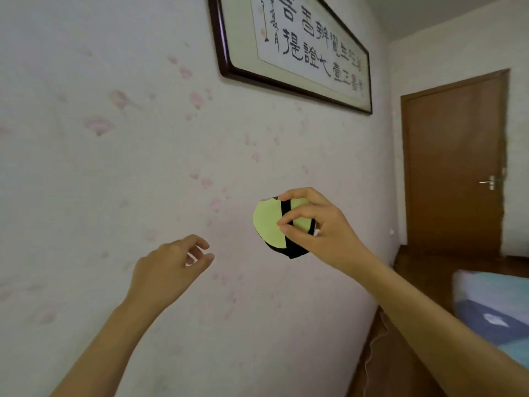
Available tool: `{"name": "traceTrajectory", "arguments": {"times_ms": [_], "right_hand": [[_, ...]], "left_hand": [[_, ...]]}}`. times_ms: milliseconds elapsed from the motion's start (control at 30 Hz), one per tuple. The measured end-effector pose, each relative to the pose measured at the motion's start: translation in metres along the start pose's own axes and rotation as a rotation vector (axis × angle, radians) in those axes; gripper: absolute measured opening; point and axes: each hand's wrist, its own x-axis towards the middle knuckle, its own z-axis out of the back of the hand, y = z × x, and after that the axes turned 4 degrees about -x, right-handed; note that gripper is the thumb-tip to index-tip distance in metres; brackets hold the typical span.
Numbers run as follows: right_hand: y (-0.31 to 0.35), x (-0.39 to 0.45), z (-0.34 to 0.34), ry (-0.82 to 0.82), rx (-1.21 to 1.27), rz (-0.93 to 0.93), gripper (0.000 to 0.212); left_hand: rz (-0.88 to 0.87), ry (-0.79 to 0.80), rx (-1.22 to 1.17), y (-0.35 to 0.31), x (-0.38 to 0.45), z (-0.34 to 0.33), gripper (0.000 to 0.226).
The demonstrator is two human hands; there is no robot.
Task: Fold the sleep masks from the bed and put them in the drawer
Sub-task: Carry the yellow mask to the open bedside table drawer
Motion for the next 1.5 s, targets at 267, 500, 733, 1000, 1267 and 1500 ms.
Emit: {"name": "traceTrajectory", "arguments": {"times_ms": [267,500,733,1000,1267,1500], "right_hand": [[-0.094,0.023,0.055,-0.077,-0.385,-0.108,0.006],[-0.134,0.052,0.114,-0.165,-0.521,-0.165,0.009],[-0.197,0.061,0.168,-0.132,-0.575,-0.195,0.014],[-0.287,0.070,0.219,-0.110,-0.557,-0.182,0.008],[-0.380,0.097,0.243,-0.174,-0.612,-0.222,0.008],[-0.458,0.122,0.276,-0.214,-0.699,-0.266,0.010]], "left_hand": [[-0.241,0.093,-0.183,-0.030,0.140,-0.123,0.019],[-0.411,0.119,-0.303,-0.084,0.241,-0.189,0.019],[-0.503,0.097,-0.326,-0.142,0.295,-0.252,0.025],[-0.508,0.074,-0.301,-0.203,0.345,-0.312,0.025],[-0.587,0.053,-0.345,-0.243,0.430,-0.384,0.028],[-0.660,0.090,-0.403,-0.284,0.511,-0.457,0.030]]}}
